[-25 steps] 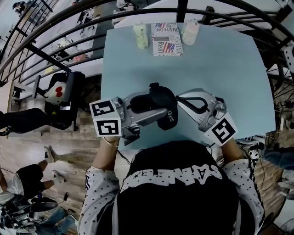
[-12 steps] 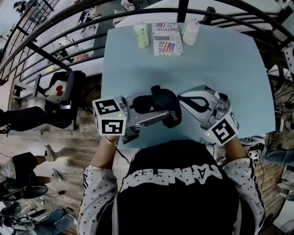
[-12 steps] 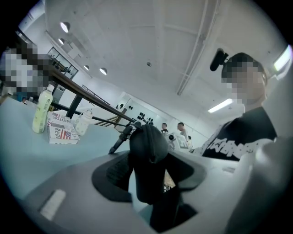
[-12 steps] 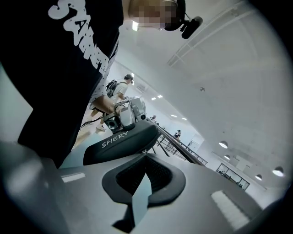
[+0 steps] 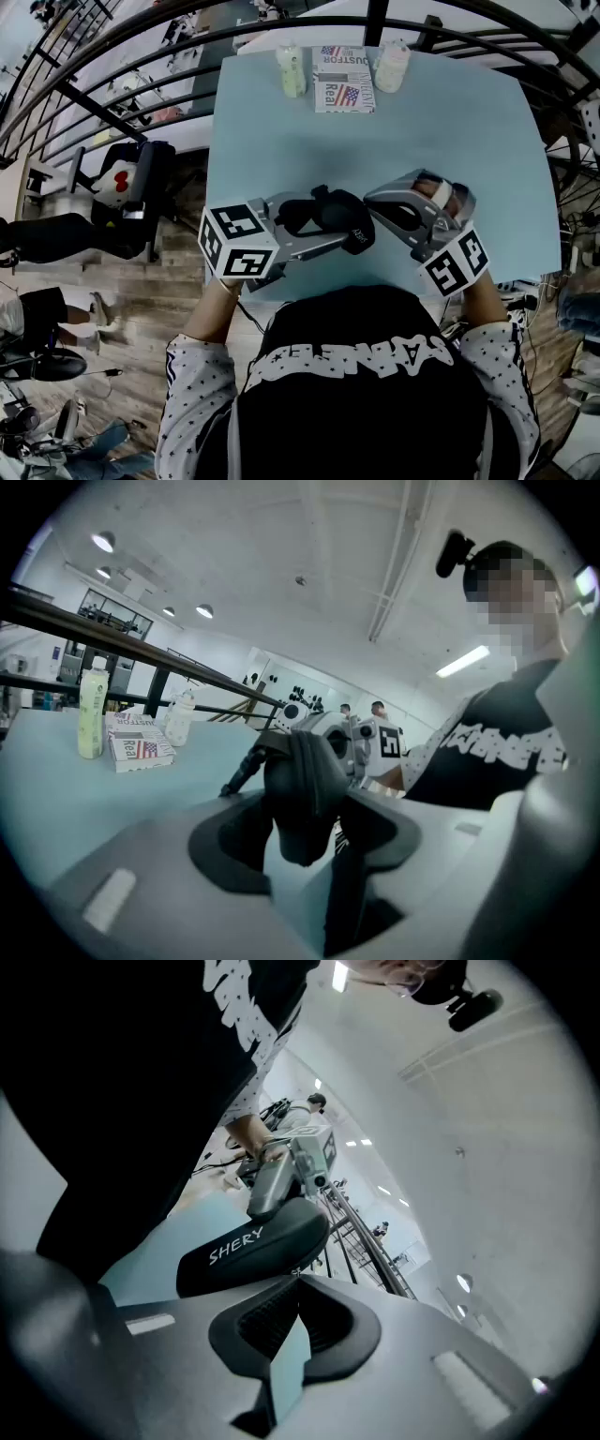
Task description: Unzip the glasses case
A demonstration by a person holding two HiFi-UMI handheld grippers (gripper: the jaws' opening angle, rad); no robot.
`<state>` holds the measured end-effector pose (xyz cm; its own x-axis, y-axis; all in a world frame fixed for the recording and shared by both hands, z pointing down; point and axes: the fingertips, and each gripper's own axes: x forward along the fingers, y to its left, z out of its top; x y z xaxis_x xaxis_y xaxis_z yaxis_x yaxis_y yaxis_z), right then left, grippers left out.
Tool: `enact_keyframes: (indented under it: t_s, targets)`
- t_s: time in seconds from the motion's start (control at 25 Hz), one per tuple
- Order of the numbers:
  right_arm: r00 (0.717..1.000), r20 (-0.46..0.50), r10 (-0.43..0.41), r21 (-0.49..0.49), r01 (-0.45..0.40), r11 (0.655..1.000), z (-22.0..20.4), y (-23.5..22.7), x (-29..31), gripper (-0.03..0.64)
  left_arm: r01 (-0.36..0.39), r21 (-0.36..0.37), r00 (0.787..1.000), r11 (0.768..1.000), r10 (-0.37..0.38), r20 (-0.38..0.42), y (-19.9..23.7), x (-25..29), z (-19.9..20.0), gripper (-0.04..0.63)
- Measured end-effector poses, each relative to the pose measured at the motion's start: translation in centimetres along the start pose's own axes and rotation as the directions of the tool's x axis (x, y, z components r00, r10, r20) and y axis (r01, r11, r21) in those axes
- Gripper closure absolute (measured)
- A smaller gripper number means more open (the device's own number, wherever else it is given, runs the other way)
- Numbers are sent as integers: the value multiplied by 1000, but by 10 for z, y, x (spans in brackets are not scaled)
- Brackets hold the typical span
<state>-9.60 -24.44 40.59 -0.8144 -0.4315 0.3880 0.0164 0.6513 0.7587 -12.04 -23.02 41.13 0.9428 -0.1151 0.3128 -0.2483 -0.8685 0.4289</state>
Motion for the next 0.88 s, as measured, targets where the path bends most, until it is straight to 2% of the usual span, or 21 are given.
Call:
enact_keyframes:
  t_s: [0.12,0.28,0.48,0.76,0.88]
  targets:
    - [1000,21,-23,54,22,998,0,-5,-3,609,23,-31,999,999,-21,42,-1,1,2,595]
    - [999,5,-38,48,38,998,-2,-3,-2,609,8,-23,996,1000,-6,89,1,1,5,595]
    - [998,20,-52,67,51,996,1,-4,1,609,48,-113,976,992,-22,215,4,-2,14,595]
    - [997,45,-57,69,54,996,9,-6,3,609,6,-113,980,994,16,196,6,6,8,595]
    - [999,31,-43,42,42,998,7,-2,4,609,-34,-62,990,998,42,133,5,9,4,595]
